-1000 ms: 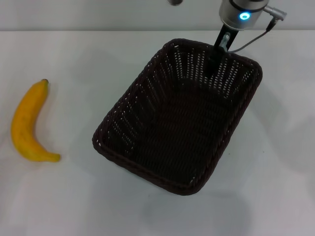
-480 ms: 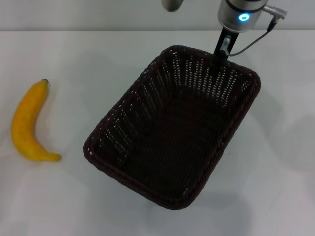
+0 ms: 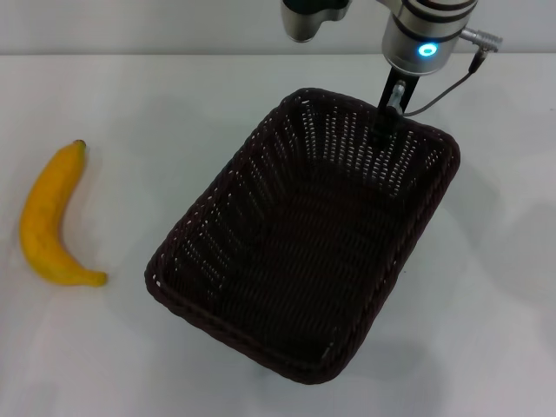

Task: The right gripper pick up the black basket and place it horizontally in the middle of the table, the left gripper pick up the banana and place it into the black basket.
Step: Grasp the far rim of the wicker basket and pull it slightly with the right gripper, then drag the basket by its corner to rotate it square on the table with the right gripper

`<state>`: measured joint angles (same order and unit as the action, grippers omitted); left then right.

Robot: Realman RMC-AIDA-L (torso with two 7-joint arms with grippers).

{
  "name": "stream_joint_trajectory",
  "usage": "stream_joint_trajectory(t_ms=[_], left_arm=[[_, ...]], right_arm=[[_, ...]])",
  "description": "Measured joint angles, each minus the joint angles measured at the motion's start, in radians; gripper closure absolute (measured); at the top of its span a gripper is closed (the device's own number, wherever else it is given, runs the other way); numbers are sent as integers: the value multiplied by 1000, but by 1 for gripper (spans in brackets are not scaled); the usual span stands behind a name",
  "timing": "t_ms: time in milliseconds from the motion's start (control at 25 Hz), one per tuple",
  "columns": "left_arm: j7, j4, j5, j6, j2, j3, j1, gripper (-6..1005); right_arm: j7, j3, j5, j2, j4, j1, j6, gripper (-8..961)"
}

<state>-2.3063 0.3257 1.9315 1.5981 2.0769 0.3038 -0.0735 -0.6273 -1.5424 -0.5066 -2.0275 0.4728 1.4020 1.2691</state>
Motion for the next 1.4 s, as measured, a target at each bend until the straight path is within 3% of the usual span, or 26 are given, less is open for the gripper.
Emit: stream_joint_trajectory(t_ms=[200, 400, 480, 520, 560, 720, 880, 1120, 1400], left_arm=[[-12, -8, 0, -1, -1, -4, -5, 137], [-15, -8, 4, -1, -1, -5, -7, 137], [-20, -8, 5, -1, -1, -5, -9, 137], [-29, -8, 5, 0, -1, -5, -13, 137], [-32, -8, 5, 0, -1, -5, -15, 137], [-53, -8, 5, 0, -2, -5, -28, 137], [-98, -6, 6, 0, -3, -5, -41, 137], [-150, -8, 6, -21, -2, -5, -63, 138], [-157, -8, 6, -37, -2, -5, -81, 138]], right_arm=[[1, 6, -1, 2, 6, 5, 18, 662], [47, 55, 28, 16, 23, 5, 63, 673], [83, 118, 84, 22, 55, -4, 99, 676], [114, 220, 185, 24, 107, -21, 154, 678], [114, 220, 185, 24, 107, -21, 154, 679], [146, 454, 370, 24, 205, -48, 264, 704], [186, 606, 441, 47, 286, -88, 359, 740], [289, 788, 431, 93, 412, -202, 467, 762], [350, 1030, 215, 102, 496, -379, 504, 772]])
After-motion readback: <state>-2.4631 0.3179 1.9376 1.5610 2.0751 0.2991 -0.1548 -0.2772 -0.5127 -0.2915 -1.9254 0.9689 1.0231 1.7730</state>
